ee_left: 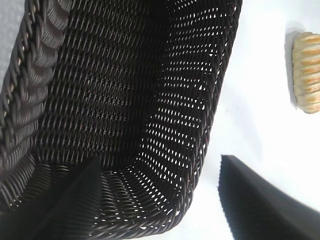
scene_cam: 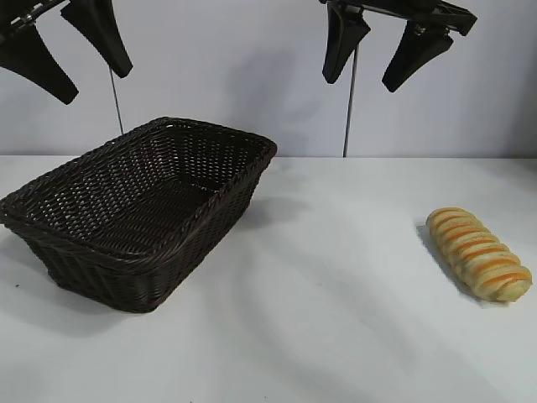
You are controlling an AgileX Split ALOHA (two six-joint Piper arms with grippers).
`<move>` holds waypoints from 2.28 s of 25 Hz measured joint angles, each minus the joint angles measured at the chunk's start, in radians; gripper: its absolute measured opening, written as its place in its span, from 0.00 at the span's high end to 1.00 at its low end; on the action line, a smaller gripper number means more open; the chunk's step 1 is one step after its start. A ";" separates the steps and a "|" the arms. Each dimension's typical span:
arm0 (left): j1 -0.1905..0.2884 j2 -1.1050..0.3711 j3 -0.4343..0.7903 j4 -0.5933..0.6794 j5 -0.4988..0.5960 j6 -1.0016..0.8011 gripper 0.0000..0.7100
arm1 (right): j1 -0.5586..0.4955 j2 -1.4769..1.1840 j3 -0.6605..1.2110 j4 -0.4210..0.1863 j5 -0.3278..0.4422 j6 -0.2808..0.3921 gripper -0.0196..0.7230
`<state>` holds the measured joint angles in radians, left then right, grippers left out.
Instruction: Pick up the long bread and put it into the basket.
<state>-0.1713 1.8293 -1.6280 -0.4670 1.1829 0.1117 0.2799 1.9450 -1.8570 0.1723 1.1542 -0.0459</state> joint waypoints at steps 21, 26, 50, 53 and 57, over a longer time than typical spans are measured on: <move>0.000 -0.046 0.011 0.132 0.045 -0.378 0.31 | 0.000 0.000 0.000 0.000 0.000 0.000 0.24; 0.000 -0.135 0.097 0.168 0.046 -0.427 0.31 | 0.000 0.000 0.000 0.000 0.000 0.000 0.24; -0.027 -0.418 0.643 0.088 -0.323 -0.833 0.31 | 0.000 0.000 0.000 0.000 -0.001 0.000 0.24; -0.078 -0.409 0.643 0.108 -0.355 -0.904 0.31 | 0.000 0.000 0.000 0.000 -0.001 0.000 0.24; -0.134 -0.355 0.643 0.178 -0.371 -1.010 0.31 | 0.000 0.000 0.000 0.000 -0.001 0.000 0.24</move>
<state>-0.3057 1.4739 -0.9848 -0.2886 0.8116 -0.8982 0.2799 1.9450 -1.8570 0.1723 1.1533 -0.0459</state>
